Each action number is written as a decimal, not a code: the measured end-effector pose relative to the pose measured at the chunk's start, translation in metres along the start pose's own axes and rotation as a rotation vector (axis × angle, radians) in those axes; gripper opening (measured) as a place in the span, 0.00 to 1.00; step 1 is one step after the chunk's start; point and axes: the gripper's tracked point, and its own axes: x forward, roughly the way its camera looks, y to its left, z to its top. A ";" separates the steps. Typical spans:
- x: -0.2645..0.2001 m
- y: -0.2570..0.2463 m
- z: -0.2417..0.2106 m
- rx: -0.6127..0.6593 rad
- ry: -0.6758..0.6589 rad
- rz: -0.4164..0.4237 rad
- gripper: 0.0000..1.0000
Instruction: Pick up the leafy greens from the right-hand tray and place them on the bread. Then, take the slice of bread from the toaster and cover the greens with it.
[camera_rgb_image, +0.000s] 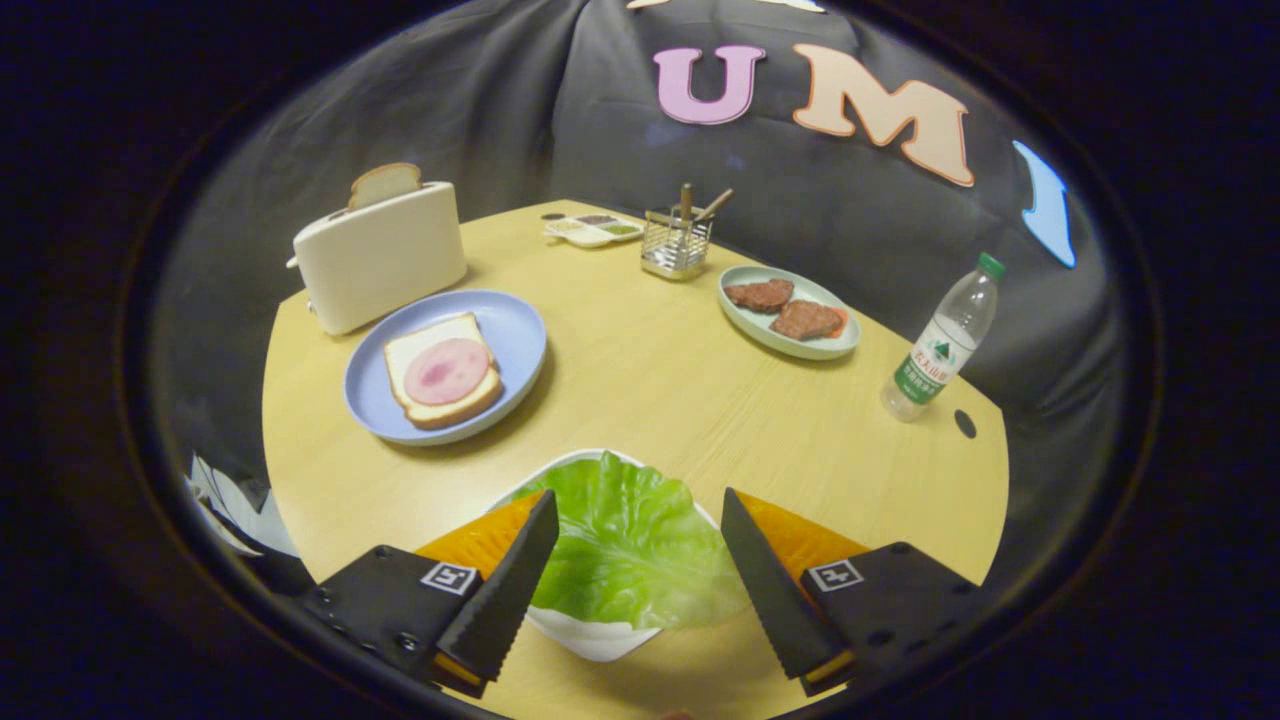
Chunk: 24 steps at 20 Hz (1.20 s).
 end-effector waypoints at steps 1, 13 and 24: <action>0.003 0.003 -0.005 0.004 0.016 0.008 1.00; 0.021 0.022 -0.041 0.075 0.120 0.056 1.00; 0.019 0.023 -0.045 0.161 0.151 0.021 0.25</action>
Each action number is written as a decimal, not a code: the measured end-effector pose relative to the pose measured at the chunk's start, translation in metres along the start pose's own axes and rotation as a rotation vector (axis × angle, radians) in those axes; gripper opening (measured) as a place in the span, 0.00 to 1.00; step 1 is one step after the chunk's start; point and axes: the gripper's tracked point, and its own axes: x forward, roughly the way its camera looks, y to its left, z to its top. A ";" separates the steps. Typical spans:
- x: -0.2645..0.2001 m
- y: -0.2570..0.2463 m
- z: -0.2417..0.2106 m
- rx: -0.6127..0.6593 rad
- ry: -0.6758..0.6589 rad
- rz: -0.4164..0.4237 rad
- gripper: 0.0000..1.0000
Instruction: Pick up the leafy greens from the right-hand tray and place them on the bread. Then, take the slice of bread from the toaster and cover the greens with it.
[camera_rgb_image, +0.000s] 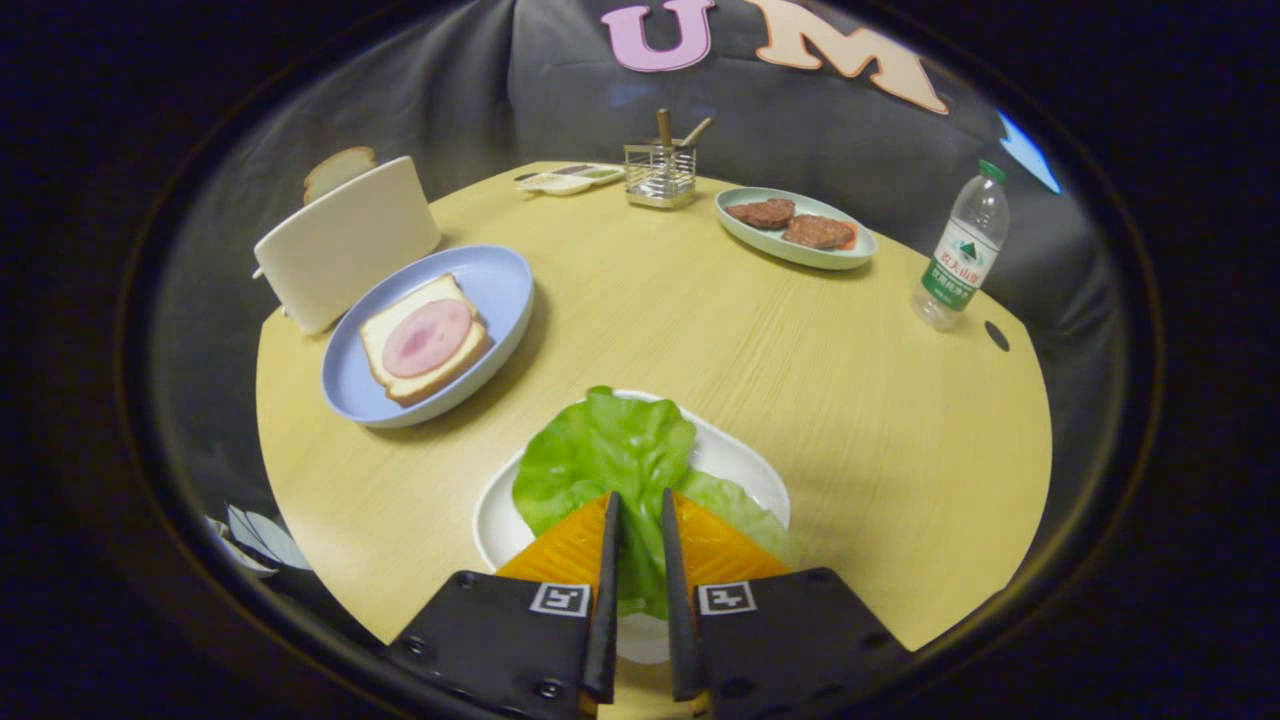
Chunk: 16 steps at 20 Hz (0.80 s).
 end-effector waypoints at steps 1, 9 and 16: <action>0.003 -0.002 0.002 0.004 -0.018 -0.015 0.21; -0.015 0.001 0.018 0.058 -0.041 -0.041 0.04; -0.045 0.024 0.042 0.097 -0.085 -0.042 0.04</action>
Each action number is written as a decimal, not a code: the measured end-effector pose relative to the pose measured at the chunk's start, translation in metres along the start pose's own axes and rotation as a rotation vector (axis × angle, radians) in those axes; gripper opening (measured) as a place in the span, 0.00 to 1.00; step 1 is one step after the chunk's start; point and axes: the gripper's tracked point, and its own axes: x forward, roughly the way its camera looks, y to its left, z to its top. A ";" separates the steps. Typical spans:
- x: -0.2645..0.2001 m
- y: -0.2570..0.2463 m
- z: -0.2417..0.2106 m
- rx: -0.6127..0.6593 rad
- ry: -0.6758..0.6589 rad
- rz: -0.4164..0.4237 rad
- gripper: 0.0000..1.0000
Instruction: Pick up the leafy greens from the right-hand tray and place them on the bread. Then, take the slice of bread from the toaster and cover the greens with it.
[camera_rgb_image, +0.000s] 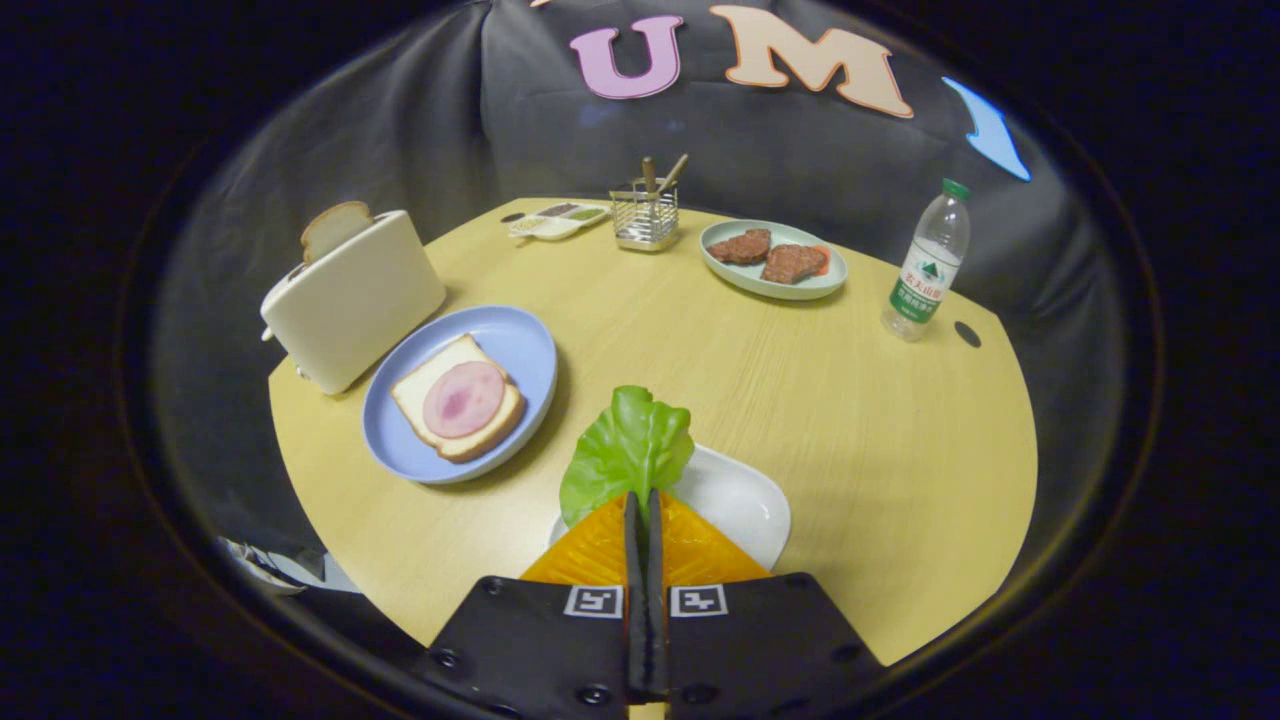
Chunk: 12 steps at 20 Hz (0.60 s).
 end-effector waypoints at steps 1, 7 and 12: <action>-0.003 0.005 0.004 0.004 -0.008 -0.001 0.04; -0.009 0.046 0.029 0.016 -0.041 0.007 0.04; 0.000 0.084 0.046 0.002 -0.046 0.026 0.04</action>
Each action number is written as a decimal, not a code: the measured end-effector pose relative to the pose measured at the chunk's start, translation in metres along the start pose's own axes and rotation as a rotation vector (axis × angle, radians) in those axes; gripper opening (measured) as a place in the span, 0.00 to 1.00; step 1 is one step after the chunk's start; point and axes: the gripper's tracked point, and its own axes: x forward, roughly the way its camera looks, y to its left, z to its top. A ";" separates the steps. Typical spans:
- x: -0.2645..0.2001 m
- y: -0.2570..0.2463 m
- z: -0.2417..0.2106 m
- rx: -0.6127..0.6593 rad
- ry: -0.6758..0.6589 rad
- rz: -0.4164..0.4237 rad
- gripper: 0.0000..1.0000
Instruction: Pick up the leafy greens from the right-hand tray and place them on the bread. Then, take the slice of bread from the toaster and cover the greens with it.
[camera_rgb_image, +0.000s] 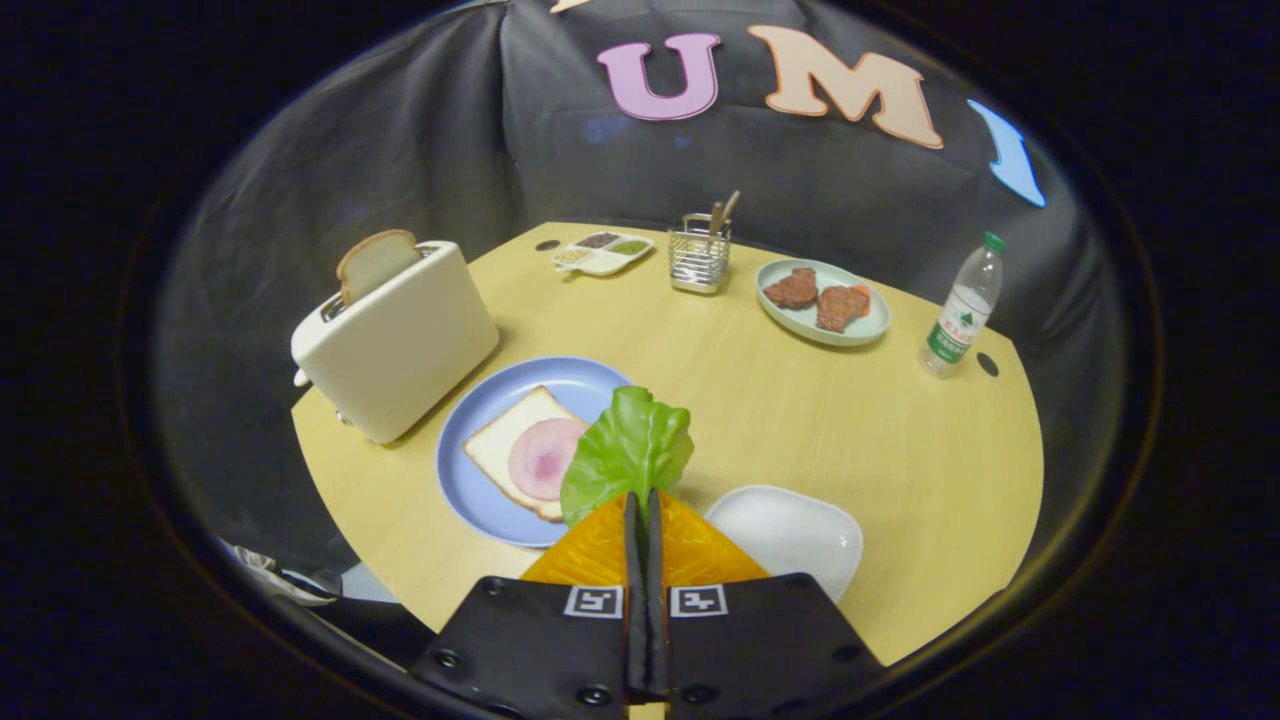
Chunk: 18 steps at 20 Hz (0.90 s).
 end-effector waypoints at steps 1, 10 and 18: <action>0.003 0.007 0.003 -0.003 0.000 0.003 0.04; 0.043 0.059 0.014 0.021 0.024 0.022 0.04; 0.071 0.089 0.014 0.016 0.053 0.031 0.04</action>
